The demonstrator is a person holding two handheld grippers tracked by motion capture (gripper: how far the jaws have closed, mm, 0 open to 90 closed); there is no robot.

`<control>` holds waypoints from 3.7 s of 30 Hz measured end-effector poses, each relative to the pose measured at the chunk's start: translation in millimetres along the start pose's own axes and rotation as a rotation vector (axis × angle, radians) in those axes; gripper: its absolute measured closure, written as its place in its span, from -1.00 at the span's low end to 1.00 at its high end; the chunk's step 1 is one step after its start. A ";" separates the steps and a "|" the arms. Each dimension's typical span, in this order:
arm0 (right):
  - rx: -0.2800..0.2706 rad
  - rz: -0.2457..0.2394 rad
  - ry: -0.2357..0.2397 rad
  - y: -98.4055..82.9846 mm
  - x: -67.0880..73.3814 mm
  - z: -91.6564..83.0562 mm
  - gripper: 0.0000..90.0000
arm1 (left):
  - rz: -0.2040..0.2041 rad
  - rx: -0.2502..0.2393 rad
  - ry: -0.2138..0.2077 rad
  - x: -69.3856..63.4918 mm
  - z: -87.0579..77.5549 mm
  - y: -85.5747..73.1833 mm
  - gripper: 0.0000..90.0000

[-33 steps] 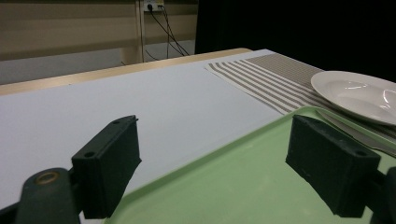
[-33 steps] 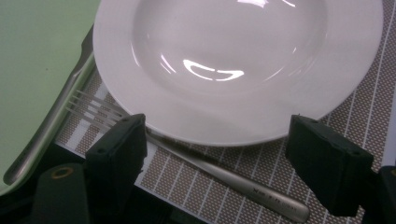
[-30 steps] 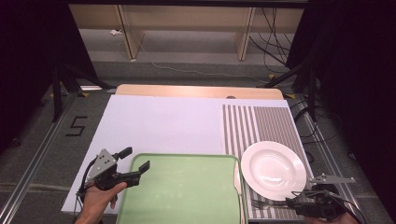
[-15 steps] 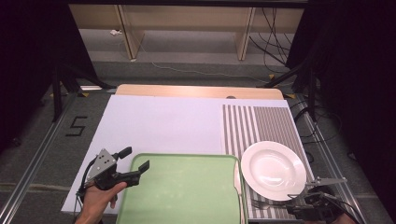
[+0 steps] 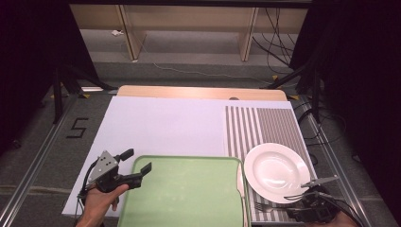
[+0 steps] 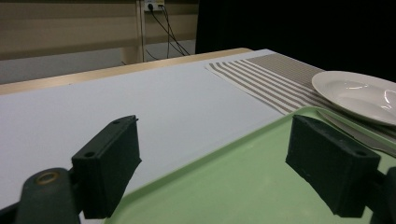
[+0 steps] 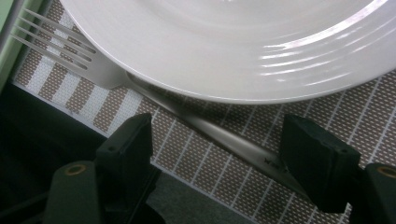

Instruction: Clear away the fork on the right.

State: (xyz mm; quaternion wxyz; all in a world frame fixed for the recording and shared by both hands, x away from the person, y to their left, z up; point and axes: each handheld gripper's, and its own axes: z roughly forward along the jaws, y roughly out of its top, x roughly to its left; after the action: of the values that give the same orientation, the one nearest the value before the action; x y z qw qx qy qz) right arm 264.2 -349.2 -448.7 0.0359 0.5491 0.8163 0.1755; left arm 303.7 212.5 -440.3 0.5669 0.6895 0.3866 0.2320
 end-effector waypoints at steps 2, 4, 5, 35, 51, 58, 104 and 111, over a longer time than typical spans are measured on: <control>0.008 -0.016 -0.013 1.0 0.8 1.8 -0.38 | 0.000 0.000 0.001 -0.2 -0.3 0.2 -0.63; 0.006 -0.034 -0.006 1.6 0.5 1.7 -0.37 | 0.000 0.003 0.005 -0.1 -0.8 0.5 -0.63; 0.007 -0.031 -0.008 1.7 1.0 1.5 -0.36 | -0.001 0.003 0.005 0.1 -0.6 0.4 -0.63; 0.113 -0.220 -0.085 8.2 23.9 8.5 0.25 | -0.001 0.005 0.006 0.0 0.1 -0.2 -0.63; 0.162 -0.354 -0.098 20.3 38.8 14.5 0.66 | 0.000 0.012 0.007 0.1 0.8 -0.8 -0.63; 0.194 -0.381 -0.093 24.7 42.9 15.9 0.75 | 0.000 0.012 0.011 0.4 0.5 -0.9 -0.63; 0.181 -0.565 -0.062 32.5 69.0 14.9 0.89 | 0.003 0.007 0.013 0.3 0.0 -0.8 -0.63; 0.102 -0.560 0.005 37.2 77.8 7.7 0.89 | 0.002 0.009 0.014 1.0 0.0 -0.9 -0.63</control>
State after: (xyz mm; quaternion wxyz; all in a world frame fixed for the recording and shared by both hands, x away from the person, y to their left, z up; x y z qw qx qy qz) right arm 268.3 -264.1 -433.3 0.0531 0.3031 0.9440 0.1189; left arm 304.0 213.3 -441.3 0.5609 0.6906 0.3909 0.2357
